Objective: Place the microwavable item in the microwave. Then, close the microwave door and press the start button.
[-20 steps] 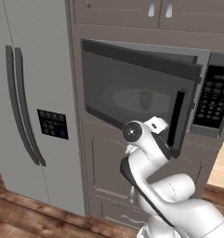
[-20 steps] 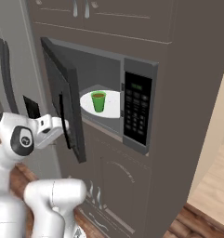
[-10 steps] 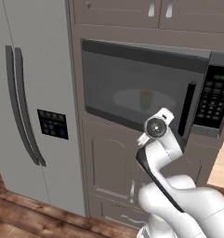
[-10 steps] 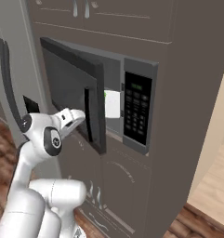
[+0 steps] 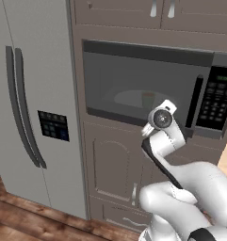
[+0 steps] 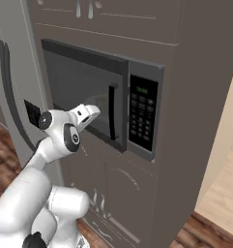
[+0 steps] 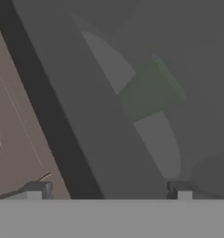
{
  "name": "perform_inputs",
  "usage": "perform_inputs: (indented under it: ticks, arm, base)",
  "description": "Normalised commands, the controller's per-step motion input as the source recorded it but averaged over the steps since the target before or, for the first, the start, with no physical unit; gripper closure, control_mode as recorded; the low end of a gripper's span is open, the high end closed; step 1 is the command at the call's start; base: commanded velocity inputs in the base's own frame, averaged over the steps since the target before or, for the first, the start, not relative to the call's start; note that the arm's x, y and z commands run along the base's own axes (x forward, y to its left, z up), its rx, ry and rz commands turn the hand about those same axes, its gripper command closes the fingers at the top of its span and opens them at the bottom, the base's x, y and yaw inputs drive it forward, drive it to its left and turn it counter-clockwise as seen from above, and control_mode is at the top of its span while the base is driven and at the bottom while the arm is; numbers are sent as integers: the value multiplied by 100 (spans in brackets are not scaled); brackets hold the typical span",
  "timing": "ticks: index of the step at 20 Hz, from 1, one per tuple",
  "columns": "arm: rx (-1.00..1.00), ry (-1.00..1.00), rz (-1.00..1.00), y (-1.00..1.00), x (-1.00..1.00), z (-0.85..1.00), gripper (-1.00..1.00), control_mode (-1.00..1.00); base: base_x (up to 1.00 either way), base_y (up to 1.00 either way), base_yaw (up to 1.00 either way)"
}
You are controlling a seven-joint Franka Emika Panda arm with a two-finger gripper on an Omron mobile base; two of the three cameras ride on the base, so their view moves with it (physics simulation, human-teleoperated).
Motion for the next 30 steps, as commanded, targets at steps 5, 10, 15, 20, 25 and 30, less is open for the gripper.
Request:
perform_inputs:
  ticks: [5,10,15,20,25,30]
  arm:
    - [0,2,0,-2,54,7,-100,-100]
    - [0,0,0,-9,42,0,-100,-100]
    - [0,0,0,1,-38,0,-100,-100]
    - [0,0,0,9,-100,35,-100,-100]
    - [4,4,0,0,-97,80,-100,-100]
    - [12,24,-2,0,-75,70,-100,-100]
  base:
    - [0,0,0]
    - [0,0,0]
    - [0,0,0]
    - [0,0,0]
    - [0,0,0]
    - [0,0,0]
